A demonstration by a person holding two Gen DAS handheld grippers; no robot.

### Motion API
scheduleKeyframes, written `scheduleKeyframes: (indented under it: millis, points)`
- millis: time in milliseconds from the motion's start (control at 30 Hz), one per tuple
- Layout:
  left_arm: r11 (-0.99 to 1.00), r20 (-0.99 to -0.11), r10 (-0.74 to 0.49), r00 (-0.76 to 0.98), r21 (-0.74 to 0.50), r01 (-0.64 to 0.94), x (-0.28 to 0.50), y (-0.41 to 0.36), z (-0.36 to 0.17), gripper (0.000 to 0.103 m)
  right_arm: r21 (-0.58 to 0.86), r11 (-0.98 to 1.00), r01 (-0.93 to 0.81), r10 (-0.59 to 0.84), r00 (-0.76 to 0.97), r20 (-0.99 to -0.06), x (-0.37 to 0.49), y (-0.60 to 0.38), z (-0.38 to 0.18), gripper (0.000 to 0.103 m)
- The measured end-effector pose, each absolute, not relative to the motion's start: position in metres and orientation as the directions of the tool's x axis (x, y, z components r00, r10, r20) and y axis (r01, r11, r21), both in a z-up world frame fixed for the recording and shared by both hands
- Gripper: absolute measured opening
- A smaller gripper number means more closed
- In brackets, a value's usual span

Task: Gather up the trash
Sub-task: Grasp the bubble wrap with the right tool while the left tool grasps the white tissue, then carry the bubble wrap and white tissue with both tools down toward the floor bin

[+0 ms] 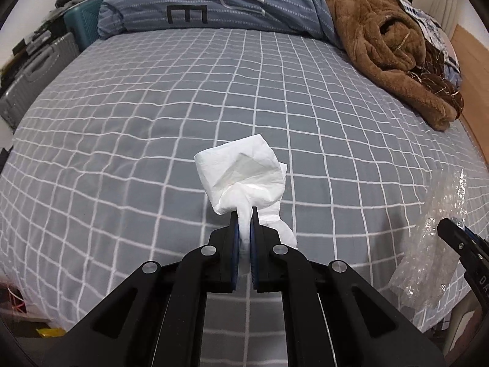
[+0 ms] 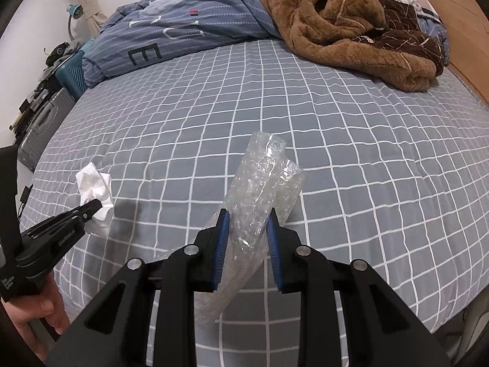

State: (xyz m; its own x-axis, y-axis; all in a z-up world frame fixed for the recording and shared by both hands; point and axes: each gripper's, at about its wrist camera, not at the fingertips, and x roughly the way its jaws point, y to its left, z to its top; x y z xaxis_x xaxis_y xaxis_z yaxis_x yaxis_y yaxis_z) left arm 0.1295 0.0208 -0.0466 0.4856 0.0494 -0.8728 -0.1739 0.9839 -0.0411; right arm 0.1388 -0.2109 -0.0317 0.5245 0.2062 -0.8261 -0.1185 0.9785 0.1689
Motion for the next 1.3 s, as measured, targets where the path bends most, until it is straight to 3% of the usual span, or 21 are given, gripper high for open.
scheduleKeyframes:
  millis: [1300]
  points:
    - [0.990,-0.856,0.001,0.517,-0.073,-0.122,-0.010,-0.004,0.007,0.006,0.102,0.976,-0.192,0.195,0.565,-0.801,0.020,-0.201,0.020,0.024]
